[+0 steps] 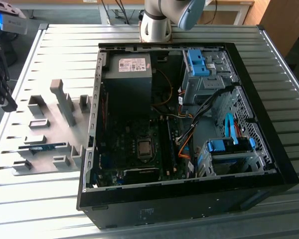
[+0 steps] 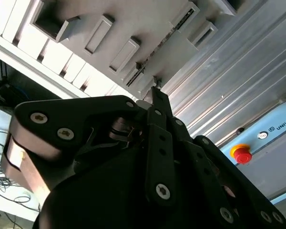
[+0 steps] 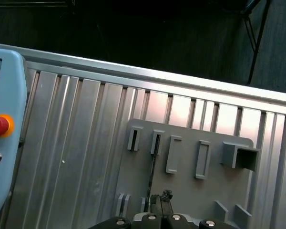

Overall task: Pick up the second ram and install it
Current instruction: 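Pick up the second ram and move it above second insertion slot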

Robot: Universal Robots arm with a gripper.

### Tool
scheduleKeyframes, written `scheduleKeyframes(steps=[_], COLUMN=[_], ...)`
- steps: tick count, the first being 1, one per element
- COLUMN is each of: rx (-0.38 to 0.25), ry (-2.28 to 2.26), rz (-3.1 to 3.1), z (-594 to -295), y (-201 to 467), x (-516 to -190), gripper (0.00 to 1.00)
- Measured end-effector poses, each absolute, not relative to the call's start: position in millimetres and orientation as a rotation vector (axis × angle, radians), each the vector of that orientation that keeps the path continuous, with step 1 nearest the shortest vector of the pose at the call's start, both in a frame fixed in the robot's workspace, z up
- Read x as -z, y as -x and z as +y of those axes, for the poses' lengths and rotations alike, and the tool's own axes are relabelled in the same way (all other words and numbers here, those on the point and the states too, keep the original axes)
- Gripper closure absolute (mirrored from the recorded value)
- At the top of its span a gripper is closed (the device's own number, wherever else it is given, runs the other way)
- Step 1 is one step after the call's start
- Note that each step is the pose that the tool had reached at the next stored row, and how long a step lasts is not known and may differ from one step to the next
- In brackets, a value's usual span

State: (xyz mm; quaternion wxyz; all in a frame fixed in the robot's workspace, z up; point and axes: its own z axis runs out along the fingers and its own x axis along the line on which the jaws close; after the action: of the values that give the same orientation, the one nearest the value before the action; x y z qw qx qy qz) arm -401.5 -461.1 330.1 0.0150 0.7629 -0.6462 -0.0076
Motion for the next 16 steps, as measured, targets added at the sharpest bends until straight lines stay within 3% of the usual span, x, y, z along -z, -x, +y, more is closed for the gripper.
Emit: scheduleKeyframes(steps=[10,13,16], rx=[0.024,0.023,0.022], ry=[-2.273,-2.272,-2.249], rz=[-2.126,-2.128,-2.154], z=[-461.2,-461.2,-461.2], y=[401.5,401.5,401.5], x=[-322.9,-320.6,-316.0], gripper=[0.89,0.76,0.76])
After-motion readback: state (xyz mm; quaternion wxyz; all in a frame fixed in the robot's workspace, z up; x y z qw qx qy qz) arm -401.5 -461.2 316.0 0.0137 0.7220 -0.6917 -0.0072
